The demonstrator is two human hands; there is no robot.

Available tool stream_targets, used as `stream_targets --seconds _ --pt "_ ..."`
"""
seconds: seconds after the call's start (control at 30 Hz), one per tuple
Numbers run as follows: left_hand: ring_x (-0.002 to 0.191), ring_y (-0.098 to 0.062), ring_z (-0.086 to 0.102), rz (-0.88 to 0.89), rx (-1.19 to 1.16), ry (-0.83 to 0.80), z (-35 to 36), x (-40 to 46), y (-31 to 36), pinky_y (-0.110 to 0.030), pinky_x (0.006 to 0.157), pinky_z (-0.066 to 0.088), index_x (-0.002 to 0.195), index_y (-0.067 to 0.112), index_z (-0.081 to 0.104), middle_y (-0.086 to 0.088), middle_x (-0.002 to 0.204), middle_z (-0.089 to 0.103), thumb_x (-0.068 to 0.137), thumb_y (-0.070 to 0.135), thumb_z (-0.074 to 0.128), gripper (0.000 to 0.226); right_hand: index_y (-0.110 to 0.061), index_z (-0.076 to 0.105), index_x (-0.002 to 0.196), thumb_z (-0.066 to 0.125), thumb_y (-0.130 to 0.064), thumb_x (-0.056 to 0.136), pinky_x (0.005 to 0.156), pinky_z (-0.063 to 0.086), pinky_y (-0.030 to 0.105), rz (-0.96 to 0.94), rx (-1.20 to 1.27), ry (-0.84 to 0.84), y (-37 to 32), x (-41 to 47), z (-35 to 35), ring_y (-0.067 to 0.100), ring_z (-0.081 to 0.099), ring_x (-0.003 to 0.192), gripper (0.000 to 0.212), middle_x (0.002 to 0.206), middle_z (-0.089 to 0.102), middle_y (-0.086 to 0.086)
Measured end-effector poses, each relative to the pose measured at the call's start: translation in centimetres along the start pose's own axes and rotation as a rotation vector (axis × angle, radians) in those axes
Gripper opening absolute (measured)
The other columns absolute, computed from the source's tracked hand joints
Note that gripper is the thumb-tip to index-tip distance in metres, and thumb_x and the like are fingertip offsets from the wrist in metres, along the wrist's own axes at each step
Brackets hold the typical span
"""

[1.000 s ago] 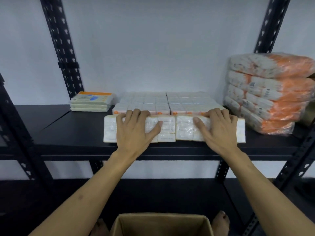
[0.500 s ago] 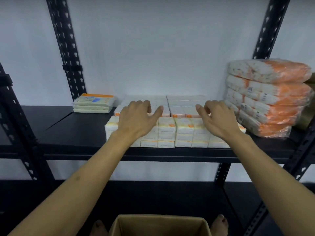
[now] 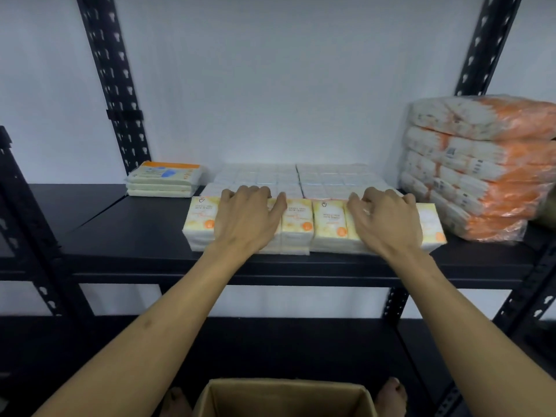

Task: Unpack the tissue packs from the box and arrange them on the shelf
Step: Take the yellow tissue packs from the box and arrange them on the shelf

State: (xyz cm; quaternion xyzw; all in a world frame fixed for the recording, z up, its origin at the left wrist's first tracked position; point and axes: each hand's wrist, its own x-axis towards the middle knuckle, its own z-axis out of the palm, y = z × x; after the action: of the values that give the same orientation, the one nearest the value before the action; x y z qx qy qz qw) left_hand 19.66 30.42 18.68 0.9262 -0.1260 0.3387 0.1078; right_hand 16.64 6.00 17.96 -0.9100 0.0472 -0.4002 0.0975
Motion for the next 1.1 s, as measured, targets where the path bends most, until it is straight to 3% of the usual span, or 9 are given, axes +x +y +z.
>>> stream_targets --seconds 0.13,0.3,0.43,0.57,0.63,0.7,0.83,0.97,1.1 --pt "0.088 -0.023 0.058 0.059 0.044 0.179 1.7 -1.4 -0.4 -0.041 0.086 0.040 0.097 0.015 0.068 -0.001 0.092 0.067 0.105 0.047 0.036 0.046 -0.012 0.059 0.084 0.040 -0.043 0.102 0.080 0.032 0.041 -0.118 0.003 0.200 0.7 -1.5 1.7 0.024 0.052 0.077 0.040 0.080 0.063 0.002" --pt "0.097 -0.024 0.055 0.079 -0.032 0.222 2.8 -3.9 -0.8 -0.041 0.093 0.040 0.109 0.014 0.063 -0.002 0.108 0.063 0.106 0.044 0.036 0.040 -0.012 0.058 0.104 0.038 -0.048 0.104 0.089 0.034 0.041 -0.154 0.089 0.153 1.7 -3.8 2.4 0.025 0.052 0.094 0.042 0.101 0.060 0.003" --pt "0.107 -0.026 0.054 0.100 -0.017 0.204 2.2 -5.5 -0.5 -0.043 0.098 0.039 0.123 0.013 0.060 -0.005 0.126 0.060 0.107 0.045 0.033 0.045 -0.013 0.060 0.102 0.039 -0.052 0.102 0.087 0.036 0.042 -0.201 0.030 0.125 1.9 -4.4 1.1 0.025 0.053 0.094 0.044 0.102 0.061 0.001" --pt "0.128 -0.027 0.046 0.154 -0.071 0.025 0.0 -4.3 -0.2 -0.043 0.107 0.034 0.140 0.020 0.050 -0.005 0.141 0.053 0.100 0.064 0.039 0.060 -0.024 0.063 0.117 0.038 -0.075 0.091 0.094 0.034 0.041 -0.195 0.094 -0.108 1.5 -2.3 -1.8 0.018 0.052 0.112 0.062 0.120 0.061 -0.006" --pt "0.141 -0.028 0.037 0.215 -0.002 -0.104 -0.7 -3.6 0.2 -0.045 0.114 0.028 0.150 0.024 0.040 -0.006 0.155 0.042 0.095 0.067 0.048 0.071 -0.034 0.047 0.143 0.048 -0.082 0.084 0.111 0.029 0.045 -0.236 0.088 -0.325 1.2 -1.4 -2.8 0.016 0.040 0.137 0.076 0.149 0.047 -0.009" --pt "0.138 -0.026 0.039 0.257 0.088 -0.193 -1.1 -3.0 0.9 -0.042 0.111 0.030 0.150 0.026 0.039 -0.002 0.154 0.044 0.095 0.065 0.051 0.069 -0.039 0.032 0.153 0.056 -0.075 0.084 0.119 0.023 0.047 -0.298 0.006 -0.496 0.7 -0.9 -3.0 0.015 0.030 0.147 0.082 0.160 0.035 -0.010" --pt "0.125 -0.026 0.049 0.198 0.117 -0.202 -2.2 -1.6 1.7 -0.042 0.099 0.040 0.144 0.024 0.048 0.000 0.139 0.059 0.098 0.059 0.049 0.058 -0.042 0.045 0.147 0.066 -0.065 0.084 0.115 0.029 0.047 -0.200 0.113 -0.479 0.2 0.0 -3.1 0.016 0.042 0.139 0.070 0.152 0.049 -0.012" --pt "0.119 -0.031 0.054 -0.003 -0.171 -0.187 -4.8 1.5 1.4 -0.043 0.092 0.046 0.138 0.018 0.055 -0.008 0.124 0.067 0.097 0.054 0.058 0.055 -0.035 0.062 0.135 0.074 -0.058 0.081 0.110 0.041 0.047 -0.043 0.390 -0.380 -0.5 2.0 -4.6 0.017 0.056 0.129 0.061 0.137 0.064 -0.010" --pt "0.118 -0.027 0.054 -0.201 -0.520 -0.075 -7.9 4.6 1.1 -0.028 0.073 0.041 0.132 0.018 0.055 -0.009 0.119 0.066 0.089 0.058 0.068 0.060 -0.025 0.074 0.112 0.076 -0.044 0.086 0.081 0.055 0.030 0.066 0.747 -0.226 -1.7 4.0 -6.2 0.008 0.070 0.090 0.032 0.094 0.076 -0.010"
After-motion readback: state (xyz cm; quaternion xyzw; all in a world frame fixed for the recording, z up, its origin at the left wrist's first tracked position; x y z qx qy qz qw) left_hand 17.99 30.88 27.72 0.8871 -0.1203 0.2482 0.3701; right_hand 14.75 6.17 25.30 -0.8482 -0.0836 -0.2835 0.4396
